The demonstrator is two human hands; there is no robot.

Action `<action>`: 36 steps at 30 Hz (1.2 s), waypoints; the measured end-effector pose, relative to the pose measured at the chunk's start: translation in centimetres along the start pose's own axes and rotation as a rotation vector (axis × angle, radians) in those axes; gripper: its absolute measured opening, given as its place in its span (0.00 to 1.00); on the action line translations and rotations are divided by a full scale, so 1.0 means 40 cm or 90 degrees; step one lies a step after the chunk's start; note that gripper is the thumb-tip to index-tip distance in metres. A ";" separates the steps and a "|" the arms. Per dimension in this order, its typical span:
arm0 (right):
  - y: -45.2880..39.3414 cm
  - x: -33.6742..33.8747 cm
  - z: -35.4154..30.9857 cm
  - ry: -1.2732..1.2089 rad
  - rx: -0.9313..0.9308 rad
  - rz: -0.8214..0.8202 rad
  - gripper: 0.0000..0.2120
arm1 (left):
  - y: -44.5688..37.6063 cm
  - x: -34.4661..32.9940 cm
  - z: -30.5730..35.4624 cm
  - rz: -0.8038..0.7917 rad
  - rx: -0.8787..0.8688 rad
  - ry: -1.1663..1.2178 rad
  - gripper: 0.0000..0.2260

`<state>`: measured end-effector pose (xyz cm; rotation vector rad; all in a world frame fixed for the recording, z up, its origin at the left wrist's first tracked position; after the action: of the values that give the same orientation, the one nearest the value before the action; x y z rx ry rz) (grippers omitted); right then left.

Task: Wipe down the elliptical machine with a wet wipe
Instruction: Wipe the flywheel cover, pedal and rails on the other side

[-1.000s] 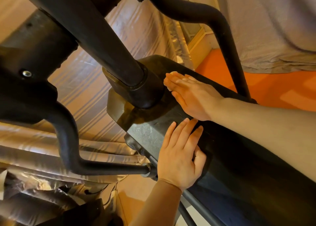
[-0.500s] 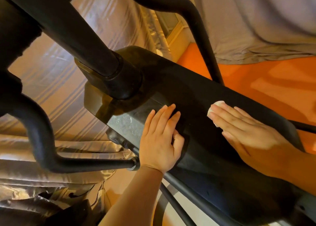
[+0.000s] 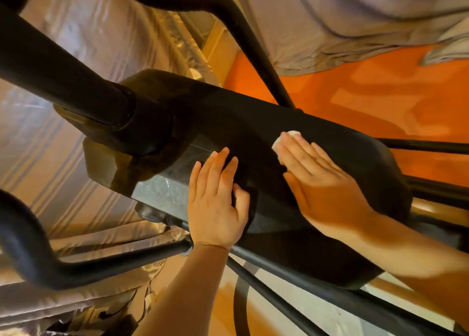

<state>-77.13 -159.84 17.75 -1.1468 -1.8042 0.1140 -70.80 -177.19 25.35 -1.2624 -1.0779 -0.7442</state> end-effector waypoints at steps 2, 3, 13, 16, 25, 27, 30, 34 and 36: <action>0.046 0.019 0.044 0.018 -0.117 0.003 0.24 | 0.000 -0.002 -0.001 0.005 -0.007 -0.002 0.20; 0.071 0.027 0.064 0.022 -0.169 -0.003 0.25 | 0.001 -0.003 0.000 0.007 -0.013 -0.005 0.20; 0.137 0.070 0.117 -0.093 -0.524 0.020 0.26 | 0.000 -0.010 0.003 0.044 -0.065 -0.070 0.20; 0.087 0.058 0.102 -0.079 -0.484 0.006 0.25 | -0.003 -0.011 0.002 0.039 -0.100 -0.095 0.20; -0.004 0.036 0.071 -0.040 -0.266 0.011 0.27 | -0.005 -0.017 -0.009 0.019 -0.149 -0.091 0.20; 0.033 0.047 0.093 -0.009 -0.338 0.009 0.26 | -0.006 -0.016 -0.007 0.015 -0.168 -0.084 0.20; 0.098 0.068 0.112 -0.024 -0.484 -0.016 0.23 | -0.007 -0.017 -0.006 0.013 -0.182 -0.067 0.20; 0.148 0.094 0.089 -0.107 -0.534 0.022 0.23 | -0.006 -0.019 -0.006 0.016 -0.190 -0.055 0.19; 0.167 0.083 0.071 -0.096 -0.500 0.048 0.22 | -0.005 -0.018 -0.007 0.018 -0.191 -0.051 0.19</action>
<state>-75.25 -152.58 14.97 -1.7820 -1.9961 -0.5242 -71.18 -177.57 24.75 -1.5695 -1.0368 -0.8628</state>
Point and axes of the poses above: each hand's wrist, its own y-axis away from the middle knuckle, its own x-axis out of the back of the hand, z = x × y, the point moved 1 cm from there along -y, towards the middle knuckle, and after that the axes turned 12 degrees about x, right-handed, at the moved point
